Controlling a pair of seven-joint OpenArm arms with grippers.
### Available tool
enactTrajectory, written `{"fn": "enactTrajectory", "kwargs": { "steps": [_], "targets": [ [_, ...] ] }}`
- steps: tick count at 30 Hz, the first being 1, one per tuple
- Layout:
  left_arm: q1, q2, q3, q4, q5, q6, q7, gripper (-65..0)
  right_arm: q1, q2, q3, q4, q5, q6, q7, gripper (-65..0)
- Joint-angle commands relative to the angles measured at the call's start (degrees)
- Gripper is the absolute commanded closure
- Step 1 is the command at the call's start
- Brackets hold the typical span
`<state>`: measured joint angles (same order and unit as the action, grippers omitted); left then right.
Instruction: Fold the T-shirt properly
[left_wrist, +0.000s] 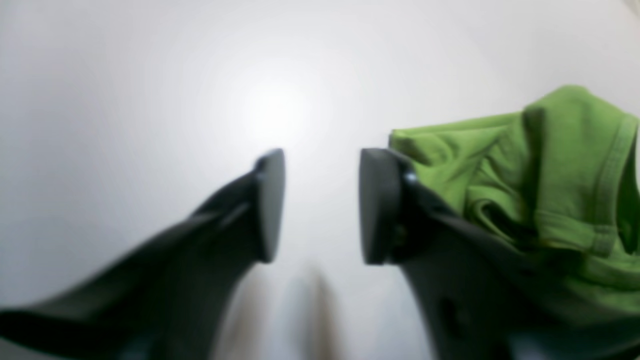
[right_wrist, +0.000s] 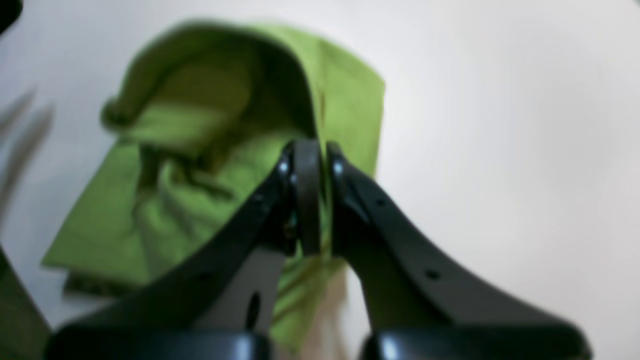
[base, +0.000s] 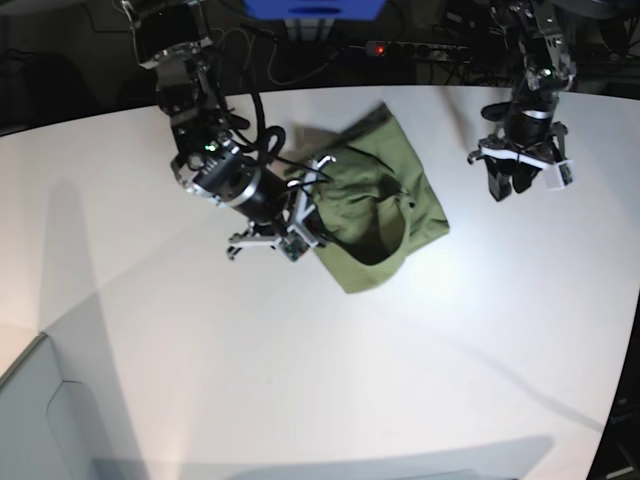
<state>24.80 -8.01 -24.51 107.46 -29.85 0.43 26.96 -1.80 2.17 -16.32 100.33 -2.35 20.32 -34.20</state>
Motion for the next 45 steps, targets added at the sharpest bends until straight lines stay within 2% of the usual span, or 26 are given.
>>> {"fn": "enactTrajectory", "kwargs": {
  "steps": [1, 4, 10, 15, 20, 23, 26, 28, 29, 34, 35, 45],
  "targets": [
    [-0.14, -0.21, -0.23, 1.07, -0.44, -0.29, -1.33, -30.0, -0.09, -0.11, 0.01, 1.69, 0.90, 0.12, 1.62, -5.8],
    [-0.31, 0.05, -0.23, 1.07, -0.44, -0.29, -1.33, -37.9, -1.58, -0.11, 0.01, 2.48, 0.90, 0.12, 1.62, -11.3],
    [-0.84, 0.05, -0.23, 1.24, -0.44, -0.29, -1.33, -38.5, -4.39, -0.55, -0.26, 2.39, 0.90, 0.12, 1.71, -17.5],
    [-0.66, 0.05, -0.23, 0.89, -0.44, -0.29, -1.33, -38.5, -4.66, -0.64, -2.63, 2.48, 0.90, 0.12, 1.27, -25.9],
    [-0.58, 0.05, -0.23, 0.80, -0.44, -0.29, -1.33, -38.5, -4.75, -0.64, -3.77, 2.04, 0.90, 0.12, 1.45, -44.0],
    [-0.49, 0.05, -0.15, 0.80, -0.44, -0.29, -1.33, -38.5, -4.75, -0.64, -3.77, 1.69, 0.90, 0.12, 1.54, -49.8],
    [-0.49, 0.05, -0.15, 0.80, -0.44, -0.29, -1.33, -38.5, -4.75, -0.64, -3.86, 0.11, 0.90, 0.12, 1.62, -47.8],
    [-0.49, 0.05, -0.15, 0.80, -0.44, -0.29, -1.33, -38.5, -4.75, -0.55, -3.86, -0.25, 0.90, 0.12, 1.54, -42.5],
    [-0.49, 0.05, -0.15, 0.80, -0.44, -0.29, -1.33, -38.5, -4.83, -0.55, -4.21, -0.42, 0.90, 0.12, 1.54, -37.6],
    [-0.49, 0.05, -0.41, 0.80, -0.44, -0.29, -1.33, -38.5, -4.83, -0.20, -8.17, -0.25, 0.90, 0.12, 1.62, -4.0],
    [-0.49, 0.05, -0.41, 0.80, -0.44, -0.29, -1.33, -38.5, -4.83, -0.20, -8.78, -0.16, 0.90, 0.12, 1.62, 0.0],
    [-0.49, -0.03, -0.67, 1.07, -0.44, -0.29, -1.33, -38.5, -8.35, -0.20, -10.80, 1.95, 0.90, 0.12, 1.36, -0.1]
  ]
}}
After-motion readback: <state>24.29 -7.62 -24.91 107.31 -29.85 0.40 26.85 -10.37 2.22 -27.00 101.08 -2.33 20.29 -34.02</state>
